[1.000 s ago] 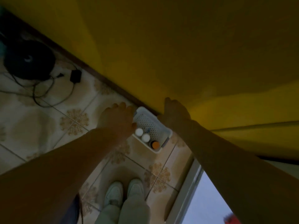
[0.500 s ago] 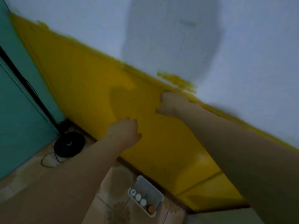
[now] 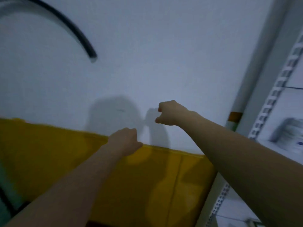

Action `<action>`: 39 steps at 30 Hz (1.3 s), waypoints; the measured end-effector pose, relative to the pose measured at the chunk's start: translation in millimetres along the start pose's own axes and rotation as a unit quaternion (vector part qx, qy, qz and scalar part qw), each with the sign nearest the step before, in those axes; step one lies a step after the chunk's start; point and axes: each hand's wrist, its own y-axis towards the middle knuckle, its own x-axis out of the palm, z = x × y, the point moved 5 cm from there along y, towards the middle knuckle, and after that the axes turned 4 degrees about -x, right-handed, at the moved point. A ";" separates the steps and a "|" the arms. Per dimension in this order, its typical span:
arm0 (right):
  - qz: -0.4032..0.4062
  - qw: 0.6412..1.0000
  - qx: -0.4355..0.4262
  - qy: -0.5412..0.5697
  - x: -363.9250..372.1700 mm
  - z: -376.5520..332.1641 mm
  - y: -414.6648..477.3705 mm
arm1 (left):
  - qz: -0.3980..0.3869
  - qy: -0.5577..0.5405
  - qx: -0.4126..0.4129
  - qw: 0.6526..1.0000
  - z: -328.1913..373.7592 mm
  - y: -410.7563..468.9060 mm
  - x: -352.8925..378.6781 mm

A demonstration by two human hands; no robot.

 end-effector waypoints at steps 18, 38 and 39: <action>0.152 0.902 0.389 -0.108 -208.8 306.6 -500.9 | -0.021 -0.092 0.454 0.886 530.9 -256.7 -45.8; 0.128 0.775 0.607 -0.125 -251.3 632.9 -888.8 | -0.051 -0.089 0.601 0.793 988.6 -468.8 47.4; 0.123 0.779 0.601 -0.128 -254.5 651.7 -886.7 | -0.050 -0.086 0.596 0.797 1002.0 -460.6 48.5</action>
